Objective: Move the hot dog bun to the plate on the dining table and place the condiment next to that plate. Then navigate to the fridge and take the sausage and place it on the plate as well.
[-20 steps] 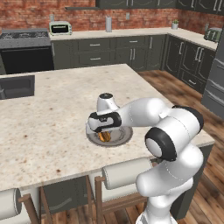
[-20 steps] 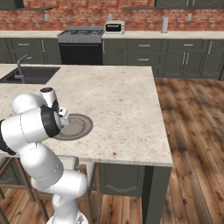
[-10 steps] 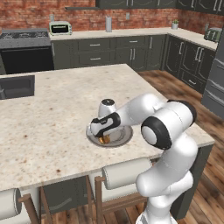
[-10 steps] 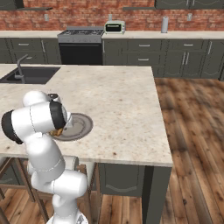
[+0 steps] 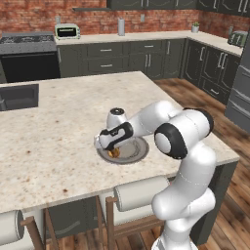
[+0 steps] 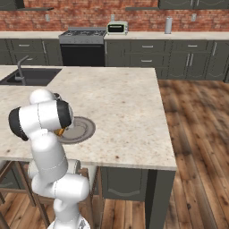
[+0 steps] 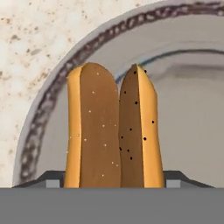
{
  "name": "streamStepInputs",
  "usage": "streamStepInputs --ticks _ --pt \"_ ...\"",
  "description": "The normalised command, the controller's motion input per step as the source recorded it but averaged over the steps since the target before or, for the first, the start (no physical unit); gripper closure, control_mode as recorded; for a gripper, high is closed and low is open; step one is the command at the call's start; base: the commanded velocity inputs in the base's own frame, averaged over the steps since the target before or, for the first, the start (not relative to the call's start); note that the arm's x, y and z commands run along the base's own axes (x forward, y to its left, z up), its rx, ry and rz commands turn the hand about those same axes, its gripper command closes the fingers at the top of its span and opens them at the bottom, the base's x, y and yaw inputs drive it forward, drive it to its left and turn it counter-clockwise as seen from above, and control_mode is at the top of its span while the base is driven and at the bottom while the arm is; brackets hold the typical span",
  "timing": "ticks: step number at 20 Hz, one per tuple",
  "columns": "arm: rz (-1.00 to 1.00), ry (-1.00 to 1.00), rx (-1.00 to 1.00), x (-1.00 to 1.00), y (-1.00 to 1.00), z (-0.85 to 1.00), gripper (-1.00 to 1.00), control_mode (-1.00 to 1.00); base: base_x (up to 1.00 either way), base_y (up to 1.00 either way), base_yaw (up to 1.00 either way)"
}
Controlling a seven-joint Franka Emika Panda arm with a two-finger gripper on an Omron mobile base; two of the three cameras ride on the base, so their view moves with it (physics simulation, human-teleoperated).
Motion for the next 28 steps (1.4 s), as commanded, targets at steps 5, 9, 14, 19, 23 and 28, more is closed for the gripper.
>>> streamStepInputs --ticks 5,9,14,19,23,28 --pt "0.0 0.0 0.0 -0.23 -0.09 0.33 -1.0 -1.0 0.0 0.0 0.0" --pt "0.0 0.0 0.02 -0.11 -0.12 0.5 -1.0 -1.0 0.0 0.0 0.0" --pt "0.0 -0.05 0.03 -0.38 -0.21 0.67 -1.0 -1.0 0.0 0.0 0.0" --pt "0.0 -0.19 0.03 -1.0 -0.45 1.0 -1.0 -1.0 0.0 0.0 0.0" --pt "0.0 -0.09 0.0 -0.86 -0.29 1.0 -1.0 -1.0 0.0 0.0 0.0" --pt "0.0 0.0 0.0 -0.68 -0.51 0.91 -1.0 -1.0 0.0 0.0 0.0"
